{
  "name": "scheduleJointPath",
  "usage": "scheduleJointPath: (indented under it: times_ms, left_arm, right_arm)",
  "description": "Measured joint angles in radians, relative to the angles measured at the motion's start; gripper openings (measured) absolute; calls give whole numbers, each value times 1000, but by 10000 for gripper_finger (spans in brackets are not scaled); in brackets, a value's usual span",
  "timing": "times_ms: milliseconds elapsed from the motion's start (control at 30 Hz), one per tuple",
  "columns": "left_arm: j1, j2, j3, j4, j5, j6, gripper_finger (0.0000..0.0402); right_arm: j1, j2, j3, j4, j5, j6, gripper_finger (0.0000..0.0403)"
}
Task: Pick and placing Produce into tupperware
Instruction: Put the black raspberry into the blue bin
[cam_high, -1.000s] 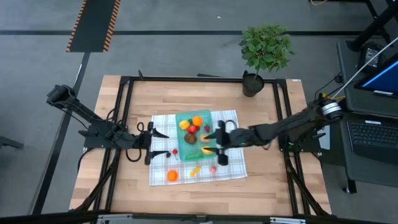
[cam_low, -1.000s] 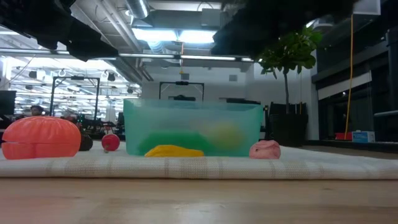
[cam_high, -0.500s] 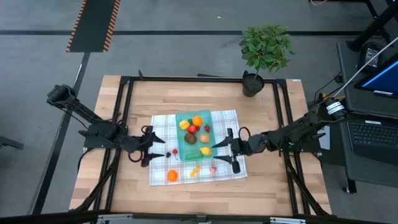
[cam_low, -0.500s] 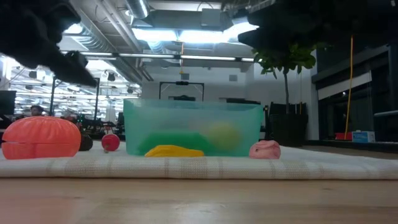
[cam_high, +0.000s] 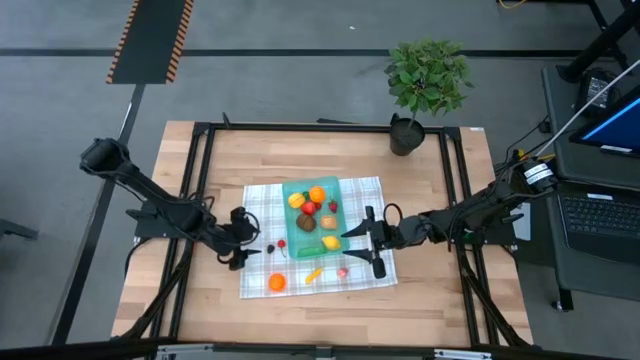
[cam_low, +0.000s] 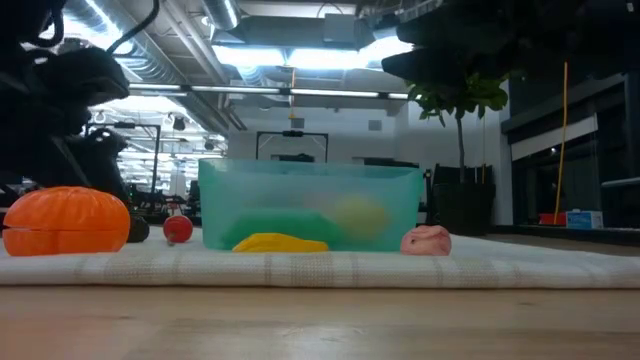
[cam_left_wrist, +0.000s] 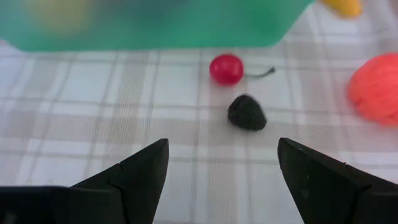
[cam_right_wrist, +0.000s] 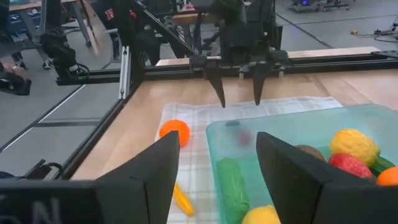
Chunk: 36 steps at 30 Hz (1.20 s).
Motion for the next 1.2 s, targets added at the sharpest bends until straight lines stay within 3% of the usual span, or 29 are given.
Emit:
scheduleJointPath:
  times_ms: [733,967,1200]
  left_arm:
    - [0,32,-1,25,-34,-55,292]
    - [0,33,-1,155,-35,70,292]
    - [3,116,-1,185,-45,79,292]
  right_arm:
    - [-2,0,0,-3,0,-26,216]
    - [-2,0,0,-5,0,-33,216]
    - [-2,1,0,-6,0,-34,216]
